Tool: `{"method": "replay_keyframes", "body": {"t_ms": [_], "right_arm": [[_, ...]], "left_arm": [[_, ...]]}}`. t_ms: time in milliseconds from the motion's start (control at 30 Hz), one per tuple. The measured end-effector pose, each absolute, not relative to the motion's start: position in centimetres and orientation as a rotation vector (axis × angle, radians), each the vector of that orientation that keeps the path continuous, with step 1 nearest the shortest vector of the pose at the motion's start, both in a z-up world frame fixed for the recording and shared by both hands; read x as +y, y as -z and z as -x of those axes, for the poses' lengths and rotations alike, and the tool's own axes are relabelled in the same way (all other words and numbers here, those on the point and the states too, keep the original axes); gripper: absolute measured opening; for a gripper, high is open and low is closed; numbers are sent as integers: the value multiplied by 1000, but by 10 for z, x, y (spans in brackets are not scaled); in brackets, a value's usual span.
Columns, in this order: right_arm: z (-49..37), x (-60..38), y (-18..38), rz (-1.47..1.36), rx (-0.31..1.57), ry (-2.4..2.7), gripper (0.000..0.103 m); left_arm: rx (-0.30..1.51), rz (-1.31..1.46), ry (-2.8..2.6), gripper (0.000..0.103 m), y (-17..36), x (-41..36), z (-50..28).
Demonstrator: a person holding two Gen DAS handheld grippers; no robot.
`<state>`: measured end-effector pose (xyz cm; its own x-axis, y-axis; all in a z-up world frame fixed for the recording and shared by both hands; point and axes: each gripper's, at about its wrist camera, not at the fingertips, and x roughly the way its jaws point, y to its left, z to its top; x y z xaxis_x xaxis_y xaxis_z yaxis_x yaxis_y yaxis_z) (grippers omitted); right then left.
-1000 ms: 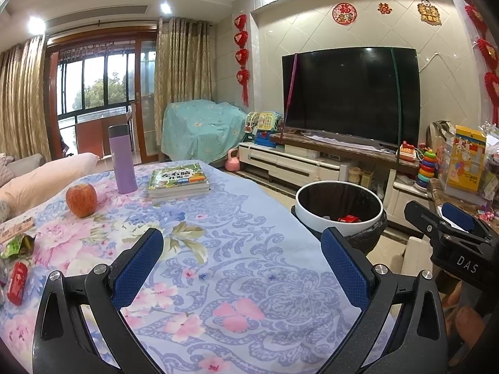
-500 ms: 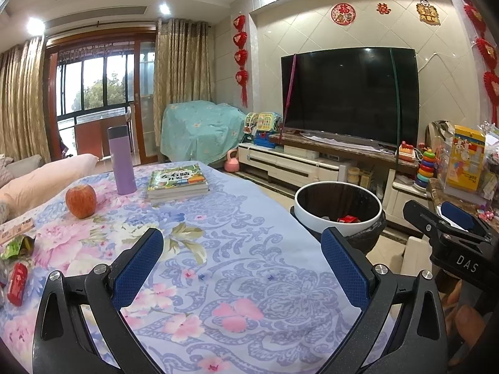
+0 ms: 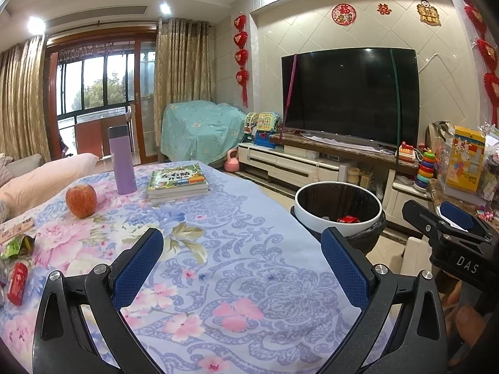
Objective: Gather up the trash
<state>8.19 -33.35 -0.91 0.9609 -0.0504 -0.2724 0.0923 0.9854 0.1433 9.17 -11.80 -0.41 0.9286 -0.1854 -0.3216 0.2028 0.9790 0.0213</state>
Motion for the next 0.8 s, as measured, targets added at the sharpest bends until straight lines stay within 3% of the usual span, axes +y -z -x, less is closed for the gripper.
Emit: {"method": "replay_keyframes", "body": {"t_ms": [800], "right_arm": [[-90, -330, 13, -151, 296, 58, 103]], "left_arm": [[339, -43, 207, 103, 8, -115, -96]]}}
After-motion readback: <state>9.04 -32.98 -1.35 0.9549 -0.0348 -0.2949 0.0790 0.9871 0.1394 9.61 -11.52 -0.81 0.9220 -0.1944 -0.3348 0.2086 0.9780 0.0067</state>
